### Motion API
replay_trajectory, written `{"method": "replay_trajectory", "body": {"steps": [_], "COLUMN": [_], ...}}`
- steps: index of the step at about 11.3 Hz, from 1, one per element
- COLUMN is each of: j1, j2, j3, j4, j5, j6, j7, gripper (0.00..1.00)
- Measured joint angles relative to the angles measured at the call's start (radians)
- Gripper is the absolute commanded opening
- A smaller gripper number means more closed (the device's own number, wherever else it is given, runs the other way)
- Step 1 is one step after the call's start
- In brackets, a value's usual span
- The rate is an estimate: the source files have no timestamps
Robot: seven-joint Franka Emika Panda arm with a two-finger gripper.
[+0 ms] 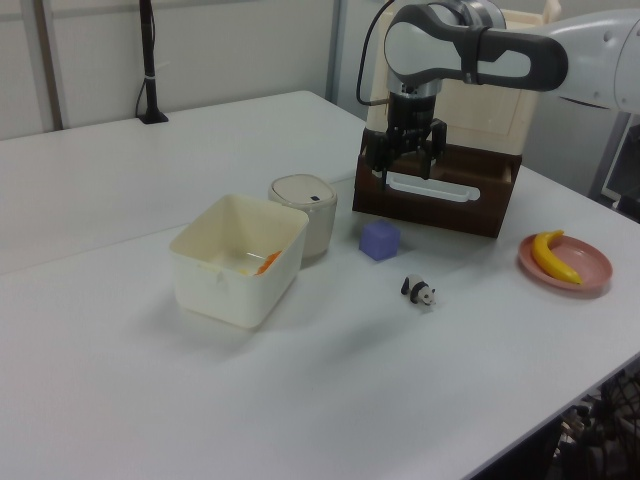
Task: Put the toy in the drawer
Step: 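Move the open gripper over the black-and-white panda toy, then lower the gripper and close it on the panda toy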
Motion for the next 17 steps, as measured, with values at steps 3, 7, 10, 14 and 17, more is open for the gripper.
{"method": "replay_trajectory", "body": {"steps": [3,7,10,14,17], "j1": [0.000,-0.002,-0.011,-0.027,-0.033], "j2": [0.000,0.000,0.002,0.013,0.045], "j3": [0.000,0.000,0.000,-0.005,-0.017], "j4": [-0.006,-0.031,-0.100,-0.266,-0.344], "j5": [0.000,0.000,0.000,-0.031,-0.082], "j6": [-0.026,-0.032,-0.032,0.151,0.267], "j7": [-0.036,-0.068,-0.106,-0.115,-0.118], "gripper": [1.00,1.00,1.00,0.99,0.91]}}
